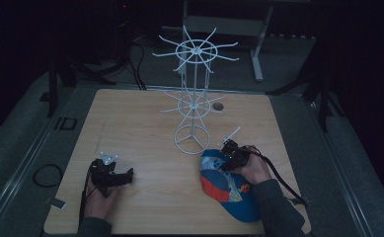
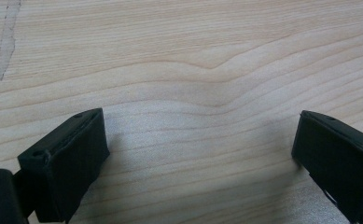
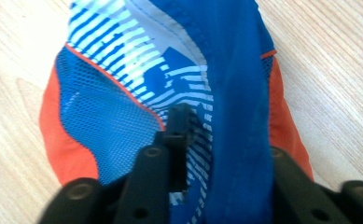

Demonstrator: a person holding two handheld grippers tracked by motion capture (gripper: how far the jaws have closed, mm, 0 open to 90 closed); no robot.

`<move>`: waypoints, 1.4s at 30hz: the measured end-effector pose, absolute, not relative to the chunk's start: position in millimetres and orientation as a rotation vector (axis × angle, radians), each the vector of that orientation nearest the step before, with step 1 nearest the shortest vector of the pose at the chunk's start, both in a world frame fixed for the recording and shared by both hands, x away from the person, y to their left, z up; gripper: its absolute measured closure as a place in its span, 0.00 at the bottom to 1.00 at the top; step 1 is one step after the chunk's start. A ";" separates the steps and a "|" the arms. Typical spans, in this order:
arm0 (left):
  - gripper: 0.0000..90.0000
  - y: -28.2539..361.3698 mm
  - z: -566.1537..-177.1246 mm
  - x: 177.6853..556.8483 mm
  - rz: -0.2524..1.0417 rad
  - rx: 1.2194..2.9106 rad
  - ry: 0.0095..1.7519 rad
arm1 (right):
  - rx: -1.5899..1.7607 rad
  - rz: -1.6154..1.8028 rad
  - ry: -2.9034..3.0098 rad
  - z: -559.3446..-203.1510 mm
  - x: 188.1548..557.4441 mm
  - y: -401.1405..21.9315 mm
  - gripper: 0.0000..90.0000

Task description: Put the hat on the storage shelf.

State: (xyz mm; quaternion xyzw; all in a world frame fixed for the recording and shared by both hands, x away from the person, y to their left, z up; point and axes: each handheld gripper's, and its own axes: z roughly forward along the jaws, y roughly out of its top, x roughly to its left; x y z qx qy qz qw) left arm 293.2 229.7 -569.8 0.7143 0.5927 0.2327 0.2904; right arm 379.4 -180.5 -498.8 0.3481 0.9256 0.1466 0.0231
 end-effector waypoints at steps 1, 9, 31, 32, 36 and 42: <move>0.04 229.7 -569.8 293.2 0.621 1.905 1.581 | 1.067 0.463 2.868 -498.1 378.9 -180.7 0.89; 0.04 229.7 -569.8 293.1 0.621 1.905 1.581 | 1.013 0.554 2.830 -485.7 371.2 -187.1 0.98; 0.04 229.6 -569.9 293.2 0.621 1.902 1.581 | 0.967 0.865 2.709 -445.4 347.6 -211.6 0.98; 0.04 229.6 -569.9 293.2 0.621 1.902 1.582 | 0.957 0.889 2.698 -442.5 345.9 -213.4 0.98; 0.04 229.5 -569.9 293.2 0.621 1.901 1.582 | 0.949 0.924 2.675 -436.1 342.3 -216.2 0.98; 0.04 229.6 -569.9 293.2 0.621 1.901 1.581 | 0.941 0.972 2.652 -429.2 338.9 -219.4 0.98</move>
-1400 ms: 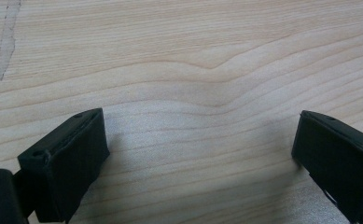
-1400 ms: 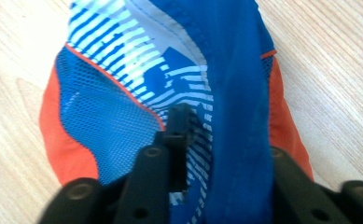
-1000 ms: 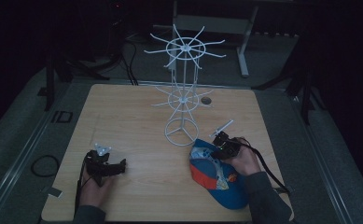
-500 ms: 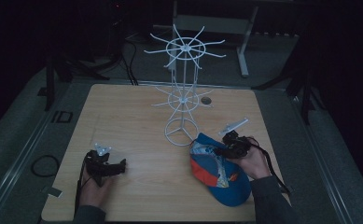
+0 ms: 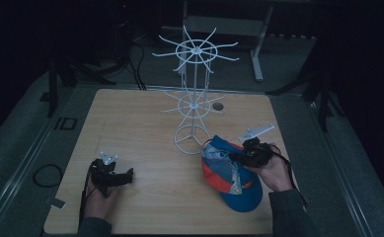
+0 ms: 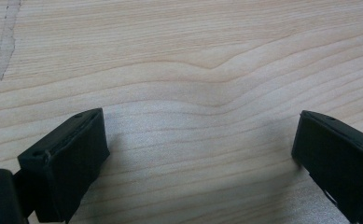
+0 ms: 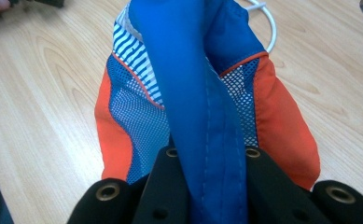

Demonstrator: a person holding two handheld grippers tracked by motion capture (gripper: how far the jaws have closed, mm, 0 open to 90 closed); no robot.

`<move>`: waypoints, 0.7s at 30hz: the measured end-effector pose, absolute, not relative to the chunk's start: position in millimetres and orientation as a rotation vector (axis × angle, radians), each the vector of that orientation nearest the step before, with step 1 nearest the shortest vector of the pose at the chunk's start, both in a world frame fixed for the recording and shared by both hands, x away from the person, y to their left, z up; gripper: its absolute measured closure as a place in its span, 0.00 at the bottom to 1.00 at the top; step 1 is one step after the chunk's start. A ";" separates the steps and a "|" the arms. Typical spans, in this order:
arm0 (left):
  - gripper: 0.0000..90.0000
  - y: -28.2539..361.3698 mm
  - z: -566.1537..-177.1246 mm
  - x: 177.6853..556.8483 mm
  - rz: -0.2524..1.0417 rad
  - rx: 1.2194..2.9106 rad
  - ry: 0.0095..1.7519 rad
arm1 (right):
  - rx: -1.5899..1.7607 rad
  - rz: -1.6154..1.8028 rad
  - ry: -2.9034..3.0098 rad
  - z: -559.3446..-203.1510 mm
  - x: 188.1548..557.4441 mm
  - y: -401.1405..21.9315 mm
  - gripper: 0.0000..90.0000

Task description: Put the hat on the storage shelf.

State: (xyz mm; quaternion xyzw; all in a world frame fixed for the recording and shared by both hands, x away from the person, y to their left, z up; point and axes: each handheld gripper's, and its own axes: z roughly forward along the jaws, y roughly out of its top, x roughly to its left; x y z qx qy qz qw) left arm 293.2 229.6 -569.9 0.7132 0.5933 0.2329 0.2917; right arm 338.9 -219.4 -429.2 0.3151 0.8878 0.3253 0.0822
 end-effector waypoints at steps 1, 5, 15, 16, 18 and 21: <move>0.04 229.6 -569.9 293.2 0.621 1.901 1.582 | 0.938 0.974 2.651 -427.4 338.2 -220.4 0.98; 0.04 229.7 -569.8 293.2 0.621 1.904 1.581 | 0.920 1.000 2.639 -422.7 336.2 -222.9 0.98; 0.04 229.8 -569.7 293.1 0.619 1.906 1.581 | 0.911 1.054 2.590 -408.4 330.7 -230.8 0.98; 0.04 229.8 -569.7 293.1 0.619 1.906 1.581 | 0.908 1.060 2.584 -406.8 330.4 -231.7 0.98; 0.04 229.8 -569.7 293.1 0.619 1.906 1.581 | 0.909 1.078 2.569 -404.0 330.0 -233.4 0.98; 0.04 229.7 -569.7 293.1 0.619 1.906 1.582 | 0.909 1.095 2.559 -402.1 330.1 -234.8 0.98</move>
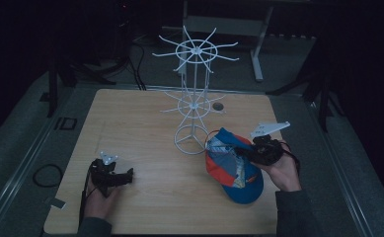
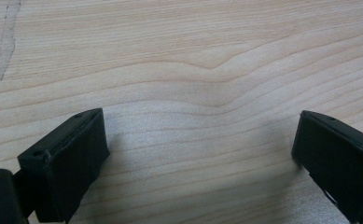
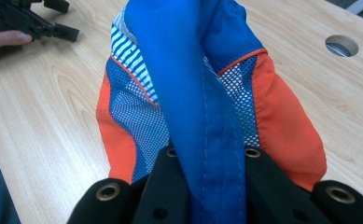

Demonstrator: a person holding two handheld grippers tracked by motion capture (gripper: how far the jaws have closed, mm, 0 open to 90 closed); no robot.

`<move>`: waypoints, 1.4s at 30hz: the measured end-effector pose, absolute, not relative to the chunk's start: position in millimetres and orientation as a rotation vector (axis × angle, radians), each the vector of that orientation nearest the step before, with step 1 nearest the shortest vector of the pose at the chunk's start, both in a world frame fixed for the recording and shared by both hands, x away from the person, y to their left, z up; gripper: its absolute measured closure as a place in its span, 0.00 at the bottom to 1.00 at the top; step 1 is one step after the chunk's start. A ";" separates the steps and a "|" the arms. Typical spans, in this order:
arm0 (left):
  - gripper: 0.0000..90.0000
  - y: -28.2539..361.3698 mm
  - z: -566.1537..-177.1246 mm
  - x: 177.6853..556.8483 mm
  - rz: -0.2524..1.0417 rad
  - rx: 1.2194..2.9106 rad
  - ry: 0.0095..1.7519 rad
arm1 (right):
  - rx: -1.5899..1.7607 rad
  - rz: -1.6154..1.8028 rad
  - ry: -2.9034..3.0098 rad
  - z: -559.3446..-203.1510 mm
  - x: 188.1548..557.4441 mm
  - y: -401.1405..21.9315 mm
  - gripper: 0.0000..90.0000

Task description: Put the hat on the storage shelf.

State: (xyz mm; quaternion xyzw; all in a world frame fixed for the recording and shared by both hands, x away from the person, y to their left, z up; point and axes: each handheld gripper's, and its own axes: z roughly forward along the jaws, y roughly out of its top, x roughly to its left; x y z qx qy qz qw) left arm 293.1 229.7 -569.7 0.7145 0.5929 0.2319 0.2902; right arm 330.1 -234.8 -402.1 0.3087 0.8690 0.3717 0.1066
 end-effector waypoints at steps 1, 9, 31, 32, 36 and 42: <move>0.04 229.8 -569.7 293.1 0.619 1.906 1.581 | 0.907 1.100 2.553 -401.1 330.1 -235.5 0.98; 0.04 229.8 -569.6 293.1 0.618 1.907 1.582 | 0.900 1.133 2.522 -394.5 329.0 -239.4 0.98; 0.04 229.8 -569.7 293.2 0.621 1.905 1.581 | 0.872 1.217 2.418 -372.3 323.9 -250.1 0.98; 0.04 229.8 -569.7 293.2 0.621 1.905 1.581 | 0.871 1.223 2.413 -371.1 323.6 -250.3 0.98; 0.04 229.8 -569.7 293.2 0.621 1.905 1.581 | 0.866 1.244 2.378 -366.9 322.8 -252.2 0.98; 0.04 229.8 -569.7 293.2 0.621 1.905 1.581 | 0.861 1.279 2.340 -360.9 321.3 -255.6 0.98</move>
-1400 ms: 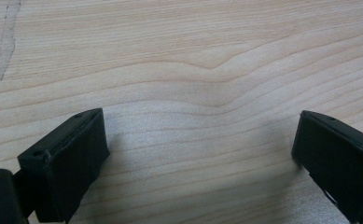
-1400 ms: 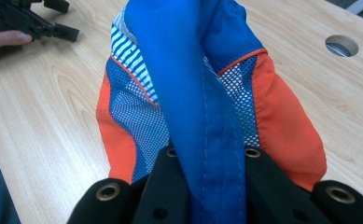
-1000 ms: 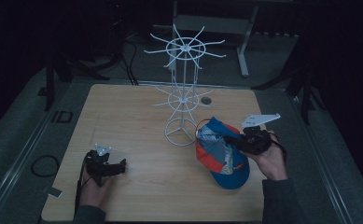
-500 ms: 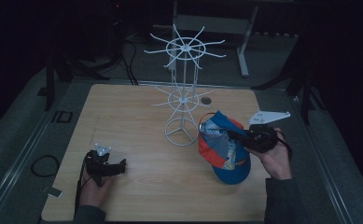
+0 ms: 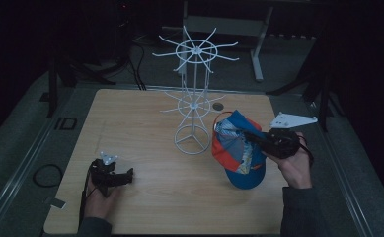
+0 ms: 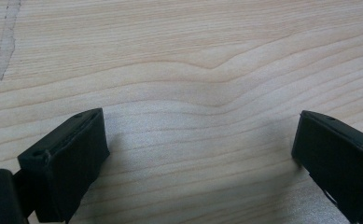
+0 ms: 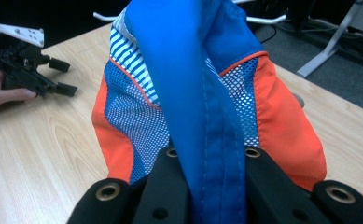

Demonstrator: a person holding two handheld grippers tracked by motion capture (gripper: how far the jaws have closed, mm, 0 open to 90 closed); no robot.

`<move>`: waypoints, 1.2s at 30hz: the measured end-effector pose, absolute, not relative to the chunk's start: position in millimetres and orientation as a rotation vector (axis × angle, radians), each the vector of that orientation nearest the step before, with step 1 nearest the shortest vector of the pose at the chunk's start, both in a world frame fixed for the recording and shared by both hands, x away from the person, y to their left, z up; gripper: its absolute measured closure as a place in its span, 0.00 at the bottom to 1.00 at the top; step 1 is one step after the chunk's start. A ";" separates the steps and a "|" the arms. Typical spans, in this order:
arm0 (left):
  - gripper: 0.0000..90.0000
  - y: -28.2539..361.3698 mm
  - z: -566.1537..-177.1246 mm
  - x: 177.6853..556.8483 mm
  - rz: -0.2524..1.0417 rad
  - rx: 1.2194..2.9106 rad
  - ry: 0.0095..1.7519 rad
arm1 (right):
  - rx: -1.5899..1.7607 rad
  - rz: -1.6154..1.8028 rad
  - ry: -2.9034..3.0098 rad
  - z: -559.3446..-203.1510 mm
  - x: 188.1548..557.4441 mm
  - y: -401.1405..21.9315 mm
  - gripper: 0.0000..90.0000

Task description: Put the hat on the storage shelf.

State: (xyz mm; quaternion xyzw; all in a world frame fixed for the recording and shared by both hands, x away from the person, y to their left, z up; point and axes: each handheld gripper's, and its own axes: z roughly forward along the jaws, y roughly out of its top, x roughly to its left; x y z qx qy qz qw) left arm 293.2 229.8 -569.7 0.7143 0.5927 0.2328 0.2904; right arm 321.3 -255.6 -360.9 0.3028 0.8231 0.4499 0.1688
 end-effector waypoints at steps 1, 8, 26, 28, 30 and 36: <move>0.04 229.7 -569.8 293.2 0.622 1.904 1.581 | 0.863 1.284 2.334 -359.8 321.0 -255.9 0.98; 0.04 229.8 -569.7 293.2 0.621 1.905 1.581 | 0.848 1.320 2.307 -351.5 320.4 -257.9 0.98; 0.04 229.8 -569.7 293.2 0.620 1.906 1.581 | 0.846 1.424 2.219 -330.8 321.2 -266.4 0.98; 0.04 229.7 -569.7 293.2 0.620 1.905 1.581 | 0.842 1.433 2.212 -328.6 321.2 -267.9 0.98; 0.04 229.8 -569.7 293.2 0.620 1.905 1.581 | 0.841 1.443 2.201 -325.5 321.3 -269.0 0.98; 0.04 229.8 -569.7 293.2 0.620 1.905 1.581 | 0.835 1.454 2.193 -320.6 322.2 -269.7 0.98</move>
